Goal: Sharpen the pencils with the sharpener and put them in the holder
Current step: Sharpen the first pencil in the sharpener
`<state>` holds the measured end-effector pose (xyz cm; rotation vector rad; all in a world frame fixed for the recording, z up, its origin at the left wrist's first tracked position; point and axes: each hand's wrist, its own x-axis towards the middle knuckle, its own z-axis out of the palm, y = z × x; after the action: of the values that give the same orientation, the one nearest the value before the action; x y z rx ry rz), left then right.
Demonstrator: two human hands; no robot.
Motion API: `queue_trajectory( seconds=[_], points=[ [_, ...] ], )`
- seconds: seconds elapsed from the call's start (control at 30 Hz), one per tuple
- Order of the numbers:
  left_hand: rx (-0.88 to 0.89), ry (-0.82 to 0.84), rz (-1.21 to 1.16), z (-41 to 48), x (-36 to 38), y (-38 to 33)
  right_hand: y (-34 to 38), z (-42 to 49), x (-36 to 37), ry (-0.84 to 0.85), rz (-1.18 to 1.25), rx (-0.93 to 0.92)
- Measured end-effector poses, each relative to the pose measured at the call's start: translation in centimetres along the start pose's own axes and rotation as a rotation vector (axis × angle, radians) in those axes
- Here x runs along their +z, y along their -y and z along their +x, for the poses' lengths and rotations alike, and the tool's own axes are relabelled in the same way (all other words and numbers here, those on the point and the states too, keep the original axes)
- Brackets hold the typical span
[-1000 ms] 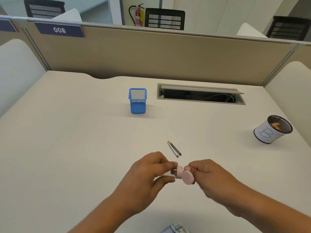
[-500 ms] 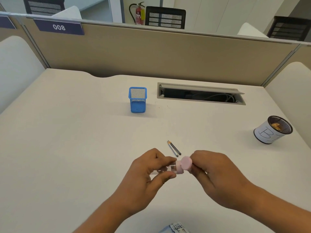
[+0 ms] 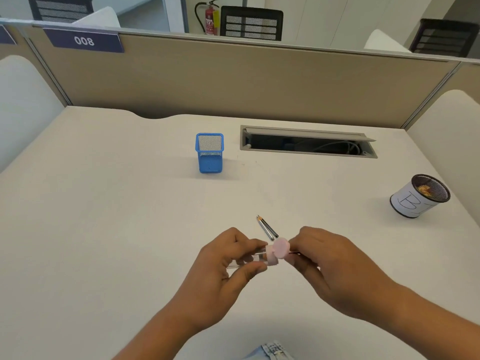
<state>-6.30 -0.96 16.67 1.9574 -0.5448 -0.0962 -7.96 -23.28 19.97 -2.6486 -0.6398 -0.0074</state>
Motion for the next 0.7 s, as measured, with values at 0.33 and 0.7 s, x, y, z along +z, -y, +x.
queue_trajectory(
  seconds=[0.33, 0.7],
  points=[
    [0.224, 0.014, 0.146, -0.5, 0.7, 0.9, 1.5, -0.1, -0.1, 0.218, 0.916, 0.750],
    [0.063, -0.061, 0.006, -0.2, 0.4, 0.7, 0.3, -0.2, 0.3, -0.037, -0.112, 0.003]
  ],
)
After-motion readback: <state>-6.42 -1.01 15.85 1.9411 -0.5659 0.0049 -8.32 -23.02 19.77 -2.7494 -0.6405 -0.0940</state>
